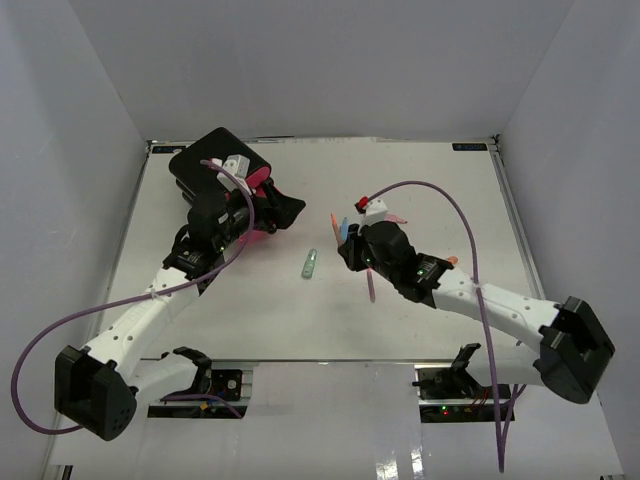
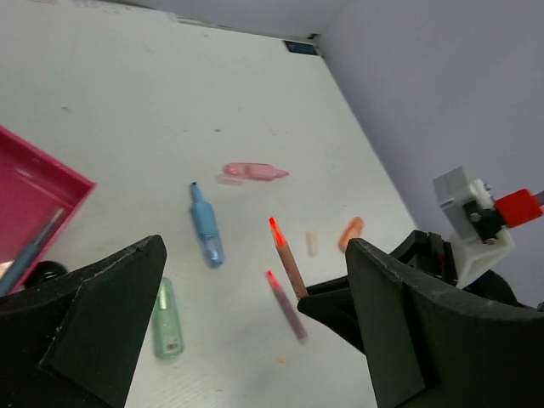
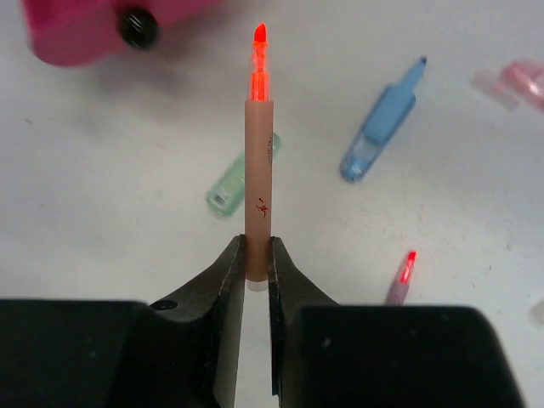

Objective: Sort the stationery into containers
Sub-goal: Pick up the pen from the center of the board, then close the pen cap on the pen.

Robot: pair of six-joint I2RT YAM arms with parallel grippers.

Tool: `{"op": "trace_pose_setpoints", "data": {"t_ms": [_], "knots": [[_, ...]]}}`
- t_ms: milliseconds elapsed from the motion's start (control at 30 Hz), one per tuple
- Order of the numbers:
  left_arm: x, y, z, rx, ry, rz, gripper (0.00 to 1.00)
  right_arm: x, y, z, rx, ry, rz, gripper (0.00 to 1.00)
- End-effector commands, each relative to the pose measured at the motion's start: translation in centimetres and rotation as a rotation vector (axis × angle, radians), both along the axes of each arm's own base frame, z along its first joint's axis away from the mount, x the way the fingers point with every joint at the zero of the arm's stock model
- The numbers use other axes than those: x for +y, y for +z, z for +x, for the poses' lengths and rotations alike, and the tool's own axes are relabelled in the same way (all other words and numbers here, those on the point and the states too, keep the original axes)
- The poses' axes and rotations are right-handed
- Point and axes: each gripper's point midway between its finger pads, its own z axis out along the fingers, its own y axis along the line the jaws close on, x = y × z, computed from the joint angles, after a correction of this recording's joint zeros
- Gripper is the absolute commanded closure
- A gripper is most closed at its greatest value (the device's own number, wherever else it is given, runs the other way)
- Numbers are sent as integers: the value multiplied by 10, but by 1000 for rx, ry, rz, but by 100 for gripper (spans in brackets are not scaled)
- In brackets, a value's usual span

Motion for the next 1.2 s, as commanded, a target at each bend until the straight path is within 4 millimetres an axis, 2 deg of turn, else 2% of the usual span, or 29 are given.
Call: {"op": "trace_pose_setpoints", "data": {"t_ms": [0,167,267,333,367,467,633,900,1100,1167], "knots": [[-26,22,-19,0,-162,-137,2,16,71,5,-230,78,201,91],[-57,28,-34,-6,-300,-201,2,16,126,-6,-367,141,335,91],[-78,29,-45,-27,-345,-207,2,14,147,-10,-421,149,393,91],[-87,29,-43,-49,-333,-206,2,14,154,-11,-440,154,408,91],[-96,31,-49,-63,-350,-206,2,14,157,-11,-446,154,414,91],[-107,33,-48,-79,-337,-217,2,14,162,-14,-456,164,434,91],[-116,29,-44,-77,-313,-244,7,12,170,-19,-480,176,477,91],[-125,24,-43,-76,-315,-265,31,8,170,-20,-484,162,486,91],[-128,18,-48,-71,-325,-261,42,6,169,-18,-484,147,483,91],[-127,19,-49,-79,-326,-259,50,6,168,-18,-484,143,484,91]]}}
